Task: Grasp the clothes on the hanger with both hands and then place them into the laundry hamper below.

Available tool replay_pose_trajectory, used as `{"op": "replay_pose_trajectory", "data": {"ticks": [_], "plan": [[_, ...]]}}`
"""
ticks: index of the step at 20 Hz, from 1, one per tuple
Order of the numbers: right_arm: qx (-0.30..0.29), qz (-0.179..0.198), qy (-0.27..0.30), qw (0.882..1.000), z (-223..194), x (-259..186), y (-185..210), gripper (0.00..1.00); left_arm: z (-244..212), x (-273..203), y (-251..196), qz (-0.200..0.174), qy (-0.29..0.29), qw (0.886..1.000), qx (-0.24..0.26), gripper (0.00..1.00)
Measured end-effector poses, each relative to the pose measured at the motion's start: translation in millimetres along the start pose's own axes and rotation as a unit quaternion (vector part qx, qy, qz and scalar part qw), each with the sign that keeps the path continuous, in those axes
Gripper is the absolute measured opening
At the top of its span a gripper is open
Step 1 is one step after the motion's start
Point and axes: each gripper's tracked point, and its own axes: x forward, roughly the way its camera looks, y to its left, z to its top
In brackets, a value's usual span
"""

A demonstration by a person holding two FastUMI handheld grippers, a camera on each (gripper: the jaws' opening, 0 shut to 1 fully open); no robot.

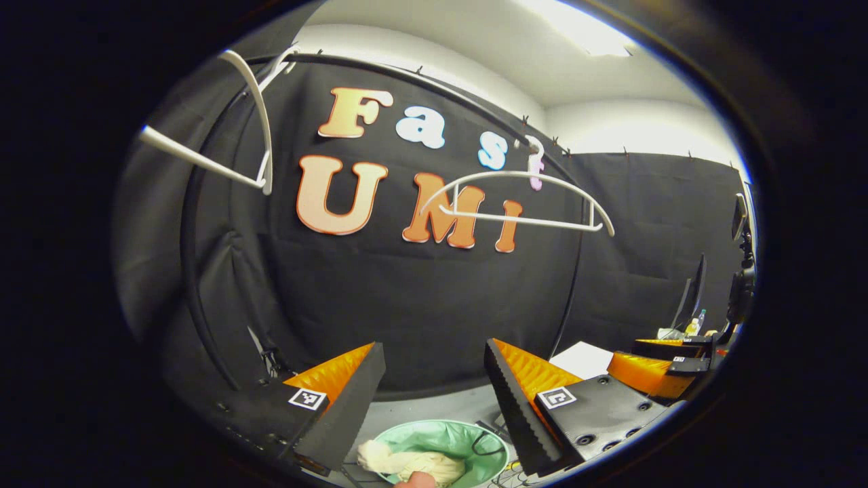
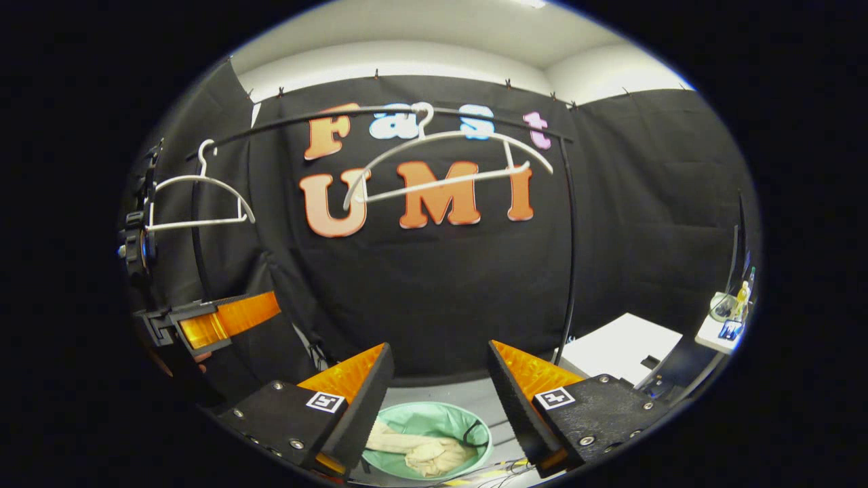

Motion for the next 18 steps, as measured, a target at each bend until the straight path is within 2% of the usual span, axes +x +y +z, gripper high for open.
{"op": "replay_pose_trajectory", "data": {"ticks": [1, 2, 3, 8, 16, 18], "plan": [[-0.003, -0.002, -0.014, 1.0, 10, -5, -3, 0.87, 11, -1, -2, -0.001, -0.012, 1.0, 0.0, 0.99], [-0.004, -0.005, -0.027, 1.0, 19, -12, -5, 0.87, 21, -3, 0, 0.0, -0.022, 1.0, 0.0, 0.94], [-0.003, -0.011, -0.037, 0.999, 28, -17, -9, 0.87, 28, -2, -1, 0.001, -0.032, 0.999, 0.001, 0.97], [0.005, -0.028, -0.088, 0.996, 68, -33, -30, 0.87, 64, -5, -1, 0.0, -0.075, 0.997, -0.011, 0.97], [0.022, -0.06, -0.141, 0.988, 94, -53, -60, 0.87, 83, -19, 5, -0.004, -0.106, 0.994, -0.015, 0.94], [0.026, -0.053, -0.145, 0.988, 94, -58, -58, 0.87, 83, -19, 6, -0.001, -0.107, 0.994, -0.013, 1.0]]}}
